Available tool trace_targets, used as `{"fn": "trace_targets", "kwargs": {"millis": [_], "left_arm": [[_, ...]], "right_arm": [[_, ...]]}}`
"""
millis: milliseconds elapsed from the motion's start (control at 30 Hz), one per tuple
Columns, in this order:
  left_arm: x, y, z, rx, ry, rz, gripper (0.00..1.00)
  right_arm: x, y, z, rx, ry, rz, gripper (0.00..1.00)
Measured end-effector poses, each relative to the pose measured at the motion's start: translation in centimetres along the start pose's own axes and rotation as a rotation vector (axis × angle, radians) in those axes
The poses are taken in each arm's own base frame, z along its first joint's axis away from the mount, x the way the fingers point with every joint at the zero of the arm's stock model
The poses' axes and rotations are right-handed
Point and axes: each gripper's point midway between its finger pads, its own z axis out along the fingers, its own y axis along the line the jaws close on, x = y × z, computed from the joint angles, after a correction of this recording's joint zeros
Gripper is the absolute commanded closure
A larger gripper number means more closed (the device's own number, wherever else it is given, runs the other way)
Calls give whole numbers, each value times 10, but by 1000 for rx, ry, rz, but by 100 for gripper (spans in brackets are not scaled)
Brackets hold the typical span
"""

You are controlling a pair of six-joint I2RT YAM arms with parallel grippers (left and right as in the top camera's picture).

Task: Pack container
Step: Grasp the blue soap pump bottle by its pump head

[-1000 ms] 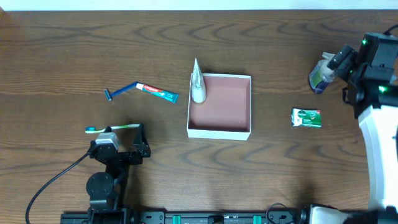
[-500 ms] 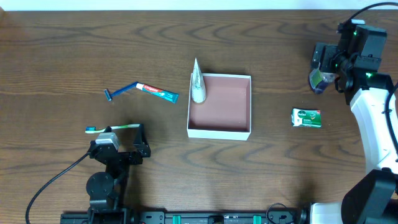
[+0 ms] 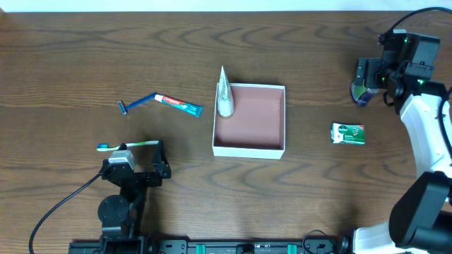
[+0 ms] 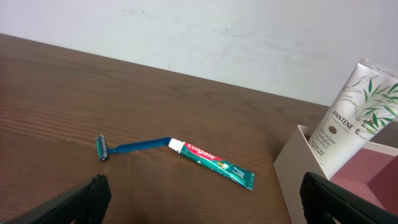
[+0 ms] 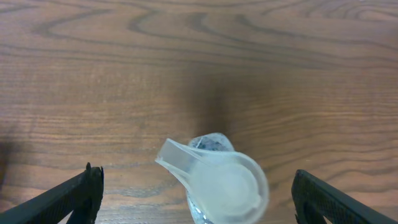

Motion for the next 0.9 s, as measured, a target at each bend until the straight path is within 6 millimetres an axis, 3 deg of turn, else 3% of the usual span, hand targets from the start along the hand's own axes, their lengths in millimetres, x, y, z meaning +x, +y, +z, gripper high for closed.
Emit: {"fn": "trace_targets", "kwargs": {"millis": [333,733,900], "left_arm": [[0,0,0,0,0,0,2],[0,0,0,0,0,0,2],[0,0,0,0,0,0,2]], "right_arm": [[12,5,22,-33,36,-5,26],[8,5,28,-39,13,-16,95],[7,5,28,-41,9,-15,99]]}}
